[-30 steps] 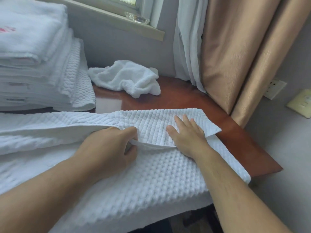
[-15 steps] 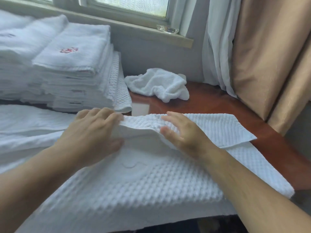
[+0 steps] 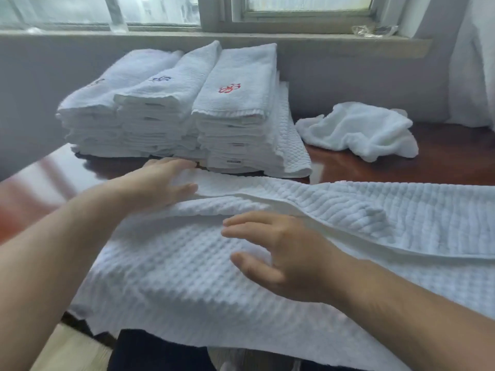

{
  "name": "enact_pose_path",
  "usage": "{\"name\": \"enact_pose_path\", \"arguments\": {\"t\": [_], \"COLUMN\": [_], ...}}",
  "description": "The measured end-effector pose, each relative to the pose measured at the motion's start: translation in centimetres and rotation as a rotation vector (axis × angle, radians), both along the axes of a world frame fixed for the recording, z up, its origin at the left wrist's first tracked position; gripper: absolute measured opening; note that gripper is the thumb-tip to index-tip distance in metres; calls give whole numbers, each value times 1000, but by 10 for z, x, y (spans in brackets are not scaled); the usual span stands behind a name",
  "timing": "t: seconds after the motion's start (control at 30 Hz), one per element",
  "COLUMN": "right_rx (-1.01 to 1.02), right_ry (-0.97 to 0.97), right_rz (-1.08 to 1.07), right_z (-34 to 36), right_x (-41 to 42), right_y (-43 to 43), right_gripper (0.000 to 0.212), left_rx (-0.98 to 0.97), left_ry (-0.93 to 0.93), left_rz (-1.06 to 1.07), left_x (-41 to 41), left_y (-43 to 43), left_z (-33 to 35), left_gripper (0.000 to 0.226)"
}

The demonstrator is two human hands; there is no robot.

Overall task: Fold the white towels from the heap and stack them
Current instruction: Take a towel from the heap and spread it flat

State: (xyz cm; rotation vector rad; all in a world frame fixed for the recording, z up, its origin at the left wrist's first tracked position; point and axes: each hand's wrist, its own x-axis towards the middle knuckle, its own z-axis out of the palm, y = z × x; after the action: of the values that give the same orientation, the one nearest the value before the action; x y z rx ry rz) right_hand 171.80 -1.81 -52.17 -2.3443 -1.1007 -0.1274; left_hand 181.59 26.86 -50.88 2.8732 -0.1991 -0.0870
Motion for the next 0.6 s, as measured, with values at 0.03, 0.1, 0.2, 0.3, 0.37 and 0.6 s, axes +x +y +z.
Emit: {"name": "enact_pose_path", "arguments": {"t": [0.03,0.1,0.2,0.3,0.37,0.6], "right_rx": [-15,-78,-213,-314,-356,-360], "right_ry": [104,194,181,134,115,44], "right_rz": [44,119,172,190,187,74], "right_z": [0,-4,-11,-17,-18,-10], "right_x": [3,9,15,21,27,73], "right_y": [14,39,61,70,74,101], "right_gripper": [47,49,57,65,66,60], "left_rx": [2,-1,64,217,143,-123], "left_ry": [40,65,-16,-277,-494,-1009], "left_rz": [-1,-3,7,-8,16,-18], "left_x": [0,-2,-1,-2,-5,-34], "left_y": [12,28,40,37,34,35], "left_z": [1,0,-5,-1,9,67], "left_gripper": [81,96,77,35,24,20]}}
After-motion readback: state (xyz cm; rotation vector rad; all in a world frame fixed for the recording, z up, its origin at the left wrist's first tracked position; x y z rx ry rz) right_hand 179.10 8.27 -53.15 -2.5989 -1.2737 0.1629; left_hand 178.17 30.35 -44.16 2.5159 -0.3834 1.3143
